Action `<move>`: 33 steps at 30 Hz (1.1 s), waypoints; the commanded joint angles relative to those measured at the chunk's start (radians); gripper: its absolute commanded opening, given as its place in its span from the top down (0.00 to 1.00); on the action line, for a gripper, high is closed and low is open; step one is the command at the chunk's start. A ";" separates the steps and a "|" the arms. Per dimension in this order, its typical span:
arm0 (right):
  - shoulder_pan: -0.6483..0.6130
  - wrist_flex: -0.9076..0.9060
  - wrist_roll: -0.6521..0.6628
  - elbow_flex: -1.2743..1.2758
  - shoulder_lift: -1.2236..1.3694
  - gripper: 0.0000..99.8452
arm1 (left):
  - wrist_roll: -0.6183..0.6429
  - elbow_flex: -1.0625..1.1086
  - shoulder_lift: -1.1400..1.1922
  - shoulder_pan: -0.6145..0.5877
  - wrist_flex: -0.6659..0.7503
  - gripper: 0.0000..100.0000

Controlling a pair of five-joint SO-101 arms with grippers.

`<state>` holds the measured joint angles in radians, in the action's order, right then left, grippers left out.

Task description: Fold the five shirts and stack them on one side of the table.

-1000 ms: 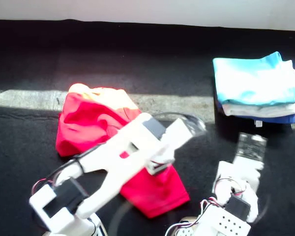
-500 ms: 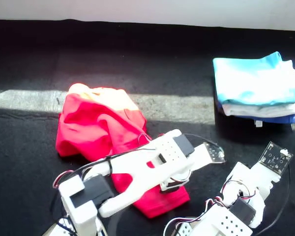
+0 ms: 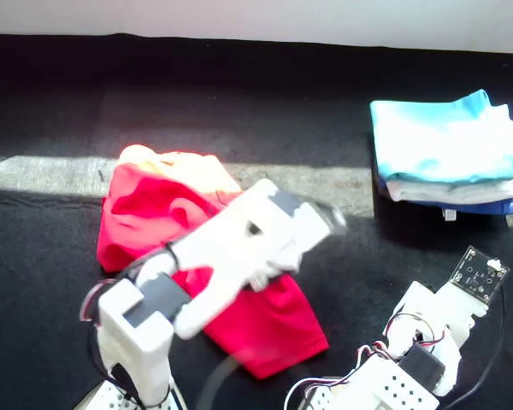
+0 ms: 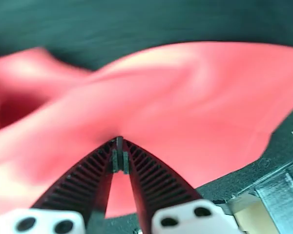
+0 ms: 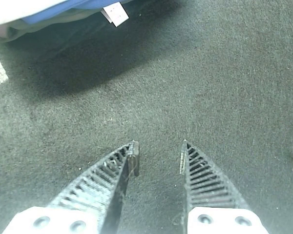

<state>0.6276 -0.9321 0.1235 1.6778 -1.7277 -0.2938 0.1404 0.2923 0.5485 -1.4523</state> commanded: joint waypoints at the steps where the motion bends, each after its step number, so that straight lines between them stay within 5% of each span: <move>1: 0.008 0.015 -0.005 0.094 -0.010 0.85 | -0.008 -0.157 -0.007 -0.231 -0.084 0.99; 6: 0.008 0.015 -0.005 0.094 -0.010 0.85 | -0.008 -0.318 -0.005 -0.357 -0.175 0.99; 11: 0.007 0.016 -0.005 0.094 -0.010 0.85 | 0.002 -0.334 0.010 -0.363 -0.172 0.89; 15: 0.007 0.016 -0.005 0.094 -0.010 0.85 | 0.140 -0.328 0.047 -0.323 -0.158 0.81; 21: -0.027 0.016 -0.003 0.094 -0.010 0.85 | 0.167 -0.323 0.038 -0.094 -0.170 0.81; 24: 0.001 0.013 -0.008 0.087 -0.010 0.85 | 0.285 -0.321 0.035 0.044 -0.195 0.80; 28: 0.171 0.015 -0.005 0.056 -0.010 0.85 | 0.514 -0.321 0.041 0.194 -0.201 0.80; 33: 0.395 0.015 -0.002 -0.071 -0.010 0.85 | 0.542 -0.320 0.079 0.332 -0.201 0.80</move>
<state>0.9160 -0.9321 0.1235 1.6686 -1.7277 0.2248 -0.1588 0.3675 0.8063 -1.6456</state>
